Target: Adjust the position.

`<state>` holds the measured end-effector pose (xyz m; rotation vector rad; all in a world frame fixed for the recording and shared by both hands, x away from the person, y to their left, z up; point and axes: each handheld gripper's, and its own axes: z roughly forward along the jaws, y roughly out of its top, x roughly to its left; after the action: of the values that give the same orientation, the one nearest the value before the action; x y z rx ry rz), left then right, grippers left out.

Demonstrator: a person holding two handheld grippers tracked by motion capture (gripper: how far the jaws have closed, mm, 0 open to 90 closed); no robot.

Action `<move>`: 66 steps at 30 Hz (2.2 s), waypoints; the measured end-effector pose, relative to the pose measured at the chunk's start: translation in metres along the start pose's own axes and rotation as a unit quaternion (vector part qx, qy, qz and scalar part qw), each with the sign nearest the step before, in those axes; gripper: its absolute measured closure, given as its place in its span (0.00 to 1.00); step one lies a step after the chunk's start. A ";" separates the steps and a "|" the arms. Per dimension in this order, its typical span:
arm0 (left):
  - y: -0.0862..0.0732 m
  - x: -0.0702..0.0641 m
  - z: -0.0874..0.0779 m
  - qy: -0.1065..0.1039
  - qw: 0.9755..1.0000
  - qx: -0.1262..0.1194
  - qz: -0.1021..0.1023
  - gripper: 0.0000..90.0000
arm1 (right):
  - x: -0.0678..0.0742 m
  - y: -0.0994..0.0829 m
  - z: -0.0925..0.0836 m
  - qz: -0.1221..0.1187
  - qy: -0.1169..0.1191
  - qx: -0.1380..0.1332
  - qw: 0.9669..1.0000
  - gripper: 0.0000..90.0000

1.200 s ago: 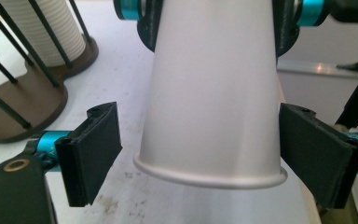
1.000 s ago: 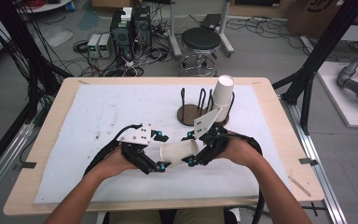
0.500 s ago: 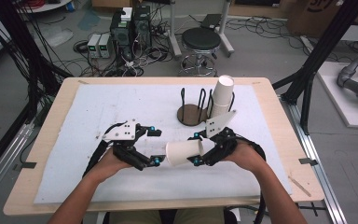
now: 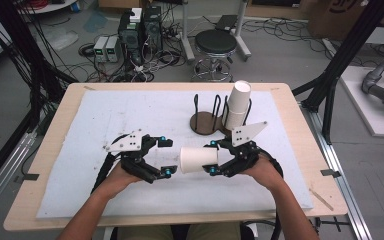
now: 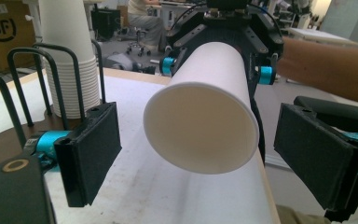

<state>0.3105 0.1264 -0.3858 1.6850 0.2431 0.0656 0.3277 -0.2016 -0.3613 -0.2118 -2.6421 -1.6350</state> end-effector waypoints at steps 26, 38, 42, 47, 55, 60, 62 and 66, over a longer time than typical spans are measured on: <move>-0.006 -0.003 0.016 -0.026 1.000 -0.012 -0.001 0.16 | 0.002 -0.005 0.007 0.012 0.031 -0.054 0.998 0.38; -0.006 -0.005 0.017 -0.040 0.999 -0.010 0.006 0.23 | 0.001 -0.006 0.010 0.017 0.046 -0.059 0.997 0.38; -0.005 -0.005 0.015 -0.036 0.999 -0.009 0.011 0.26 | 0.001 -0.007 0.012 0.020 0.046 -0.048 0.998 0.39; -0.002 -0.005 0.013 -0.032 0.999 0.001 0.021 0.31 | 0.002 -0.006 0.013 0.019 0.045 -0.041 0.998 0.39; 0.003 -0.006 0.012 -0.022 0.999 0.019 0.025 0.31 | 0.003 -0.004 0.010 0.043 0.017 -0.041 0.998 0.23; 0.014 -0.006 0.012 -0.008 0.997 0.065 0.041 0.31 | 0.006 0.003 0.003 0.025 -0.013 -0.030 0.999 0.23; 0.020 -0.006 0.014 -0.003 0.995 0.088 0.049 0.31 | 0.009 0.008 0.001 0.009 -0.025 -0.013 1.000 0.23; 0.028 -0.006 0.017 0.006 0.989 0.134 0.062 0.31 | 0.012 0.017 0.001 -0.024 -0.042 0.021 0.999 0.23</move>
<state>0.3118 0.1052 -0.3595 1.9669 0.1602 0.1412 0.3185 -0.1918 -0.3460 -0.2230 -2.7605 -1.6175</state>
